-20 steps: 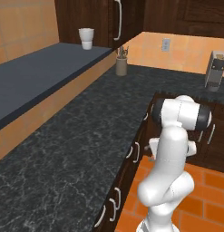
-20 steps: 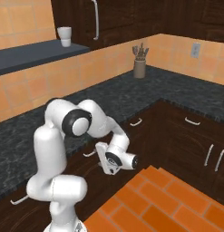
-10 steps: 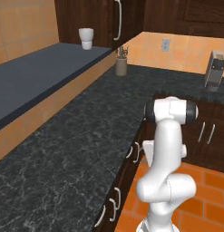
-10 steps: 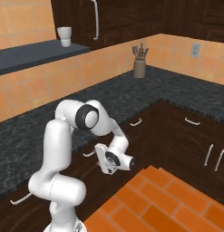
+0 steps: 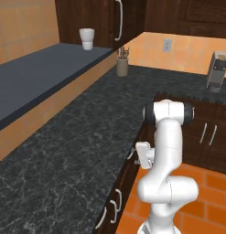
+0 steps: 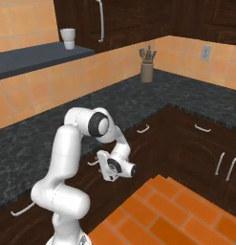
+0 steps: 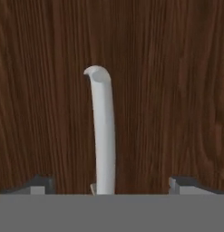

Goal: Take a straw from the drawer in front and place it inside the glass cup on the dining counter.

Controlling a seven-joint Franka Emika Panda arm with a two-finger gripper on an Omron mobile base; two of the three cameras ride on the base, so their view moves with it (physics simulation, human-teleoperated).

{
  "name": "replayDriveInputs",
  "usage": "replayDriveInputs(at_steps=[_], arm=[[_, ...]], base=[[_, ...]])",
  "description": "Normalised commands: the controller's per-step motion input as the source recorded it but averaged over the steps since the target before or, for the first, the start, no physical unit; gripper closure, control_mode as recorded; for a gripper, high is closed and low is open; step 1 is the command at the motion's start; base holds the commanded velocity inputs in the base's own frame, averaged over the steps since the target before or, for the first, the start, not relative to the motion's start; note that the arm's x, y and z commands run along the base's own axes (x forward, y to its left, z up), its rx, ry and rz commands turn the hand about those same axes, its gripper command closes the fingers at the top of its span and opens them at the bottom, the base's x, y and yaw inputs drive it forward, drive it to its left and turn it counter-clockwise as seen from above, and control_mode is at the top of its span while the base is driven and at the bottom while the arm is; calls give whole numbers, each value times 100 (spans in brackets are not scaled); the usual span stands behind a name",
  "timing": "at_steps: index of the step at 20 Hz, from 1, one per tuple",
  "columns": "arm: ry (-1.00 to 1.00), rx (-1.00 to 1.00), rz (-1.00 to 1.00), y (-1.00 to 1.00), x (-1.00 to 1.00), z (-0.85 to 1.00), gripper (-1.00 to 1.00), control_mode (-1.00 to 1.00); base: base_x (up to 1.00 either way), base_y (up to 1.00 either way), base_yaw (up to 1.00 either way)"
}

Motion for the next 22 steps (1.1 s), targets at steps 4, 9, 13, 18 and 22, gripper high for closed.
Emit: replayDriveInputs(at_steps=[4,9,13,18,22], arm=[[2,0,0,2,31,-30,-100,-100],[0,0,0,16,30,-27,-100,-100],[0,0,0,28,26,-28,-100,-100],[0,0,0,32,24,-26,100,-100],[0,0,0,25,20,-20,100,-100]], base=[[0,0,0],[0,0,0],[0,0,0],[0,0,0],[0,0,0]])
